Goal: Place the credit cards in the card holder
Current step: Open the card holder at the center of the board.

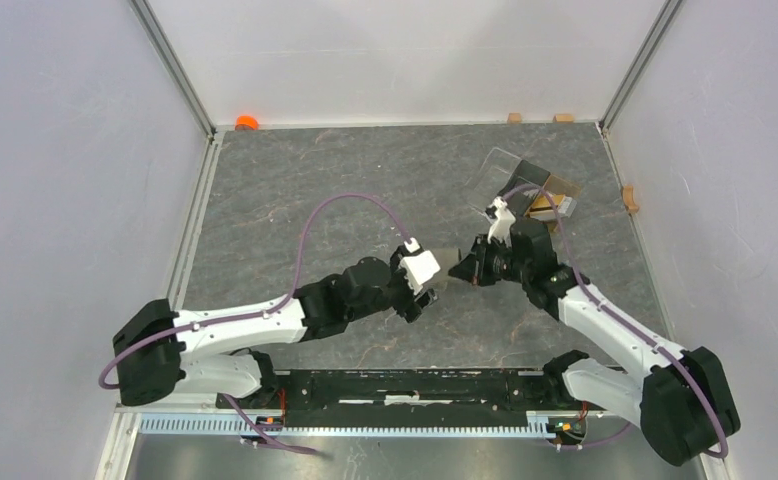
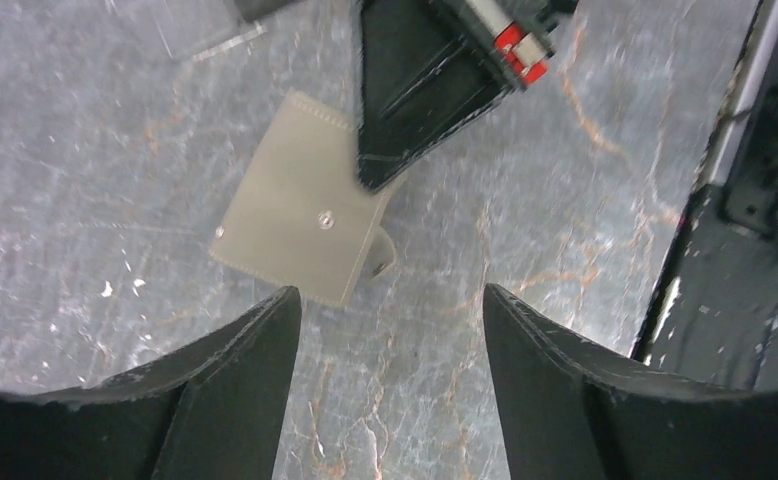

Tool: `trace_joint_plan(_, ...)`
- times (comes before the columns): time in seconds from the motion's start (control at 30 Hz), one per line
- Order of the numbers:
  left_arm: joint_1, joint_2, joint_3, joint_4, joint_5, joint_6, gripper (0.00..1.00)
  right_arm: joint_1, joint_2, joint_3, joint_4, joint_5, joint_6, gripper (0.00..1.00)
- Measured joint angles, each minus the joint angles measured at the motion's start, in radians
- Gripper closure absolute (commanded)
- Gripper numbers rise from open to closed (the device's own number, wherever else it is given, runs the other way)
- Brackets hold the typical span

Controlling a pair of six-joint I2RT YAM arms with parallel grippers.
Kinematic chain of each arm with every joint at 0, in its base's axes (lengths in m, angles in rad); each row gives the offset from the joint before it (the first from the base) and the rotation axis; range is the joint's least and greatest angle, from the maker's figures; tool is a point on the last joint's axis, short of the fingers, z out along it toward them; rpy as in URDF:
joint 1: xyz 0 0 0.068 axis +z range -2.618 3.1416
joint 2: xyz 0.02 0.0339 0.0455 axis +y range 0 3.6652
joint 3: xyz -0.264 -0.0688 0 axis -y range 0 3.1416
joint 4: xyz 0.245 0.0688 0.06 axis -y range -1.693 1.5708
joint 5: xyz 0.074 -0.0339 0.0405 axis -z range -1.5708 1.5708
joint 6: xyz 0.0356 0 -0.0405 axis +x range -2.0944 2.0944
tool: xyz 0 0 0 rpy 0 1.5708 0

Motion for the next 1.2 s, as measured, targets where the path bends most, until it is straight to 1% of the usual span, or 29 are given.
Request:
trace_joint_plan(0.1, 0.0, -0.029, 0.061, -0.06, 0.003, 0.0, 0.21, 0.0, 0.038, 0.145, -0.159, -0.039, -0.069, 1.0)
trace_joint_plan(0.2, -0.005, -0.028, 0.082, -0.092, 0.009, 0.001, 0.16, 0.0, 0.055, 0.227, -0.281, -0.076, -0.102, 1.0)
trace_joint_plan(0.43, -0.057, -0.006, 0.079, -0.12, -0.027, 0.029, 0.07, 0.0, 0.065, 0.311, -0.489, -0.126, -0.117, 1.0)
trace_joint_plan(0.6, -0.087, 0.024, 0.066, -0.077, -0.061, 0.048, 0.02, 0.0, 0.062, 0.324, -0.541, -0.163, -0.085, 1.0)
trace_joint_plan(0.8, -0.134, 0.1, 0.051, 0.037, -0.116, 0.067, 0.01, 0.0, 0.051, 0.324, -0.56, -0.196, -0.03, 1.0)
trace_joint_plan(0.87, -0.149, 0.132, 0.05, 0.071, -0.151, 0.079, 0.06, 0.0, 0.047, 0.324, -0.558, -0.209, -0.01, 1.0)
trace_joint_plan(0.93, -0.168, 0.169, 0.05, 0.106, -0.21, 0.095, 0.15, 0.0, 0.045, 0.324, -0.558, -0.217, 0.006, 1.0)
trace_joint_plan(0.97, -0.177, 0.187, 0.05, 0.12, -0.246, 0.105, 0.22, 0.0, 0.044, 0.324, -0.559, -0.221, 0.011, 1.0)
trace_joint_plan(1.03, -0.194, 0.22, 0.05, 0.146, -0.32, 0.126, 0.38, 0.0, 0.044, 0.324, -0.56, -0.225, 0.019, 1.0)
trace_joint_plan(1.1, -0.206, 0.25, 0.05, 0.174, -0.39, 0.151, 0.56, 0.0, 0.044, 0.324, -0.56, -0.229, 0.029, 1.0)
trace_joint_plan(1.17, -0.213, 0.271, 0.05, 0.197, -0.443, 0.172, 0.75, 0.0, 0.044, 0.324, -0.56, -0.231, 0.035, 0.97)
trace_joint_plan(1.2, -0.215, 0.278, 0.05, 0.202, -0.458, 0.177, 0.82, 0.0, 0.044, 0.324, -0.558, -0.227, 0.037, 0.95)
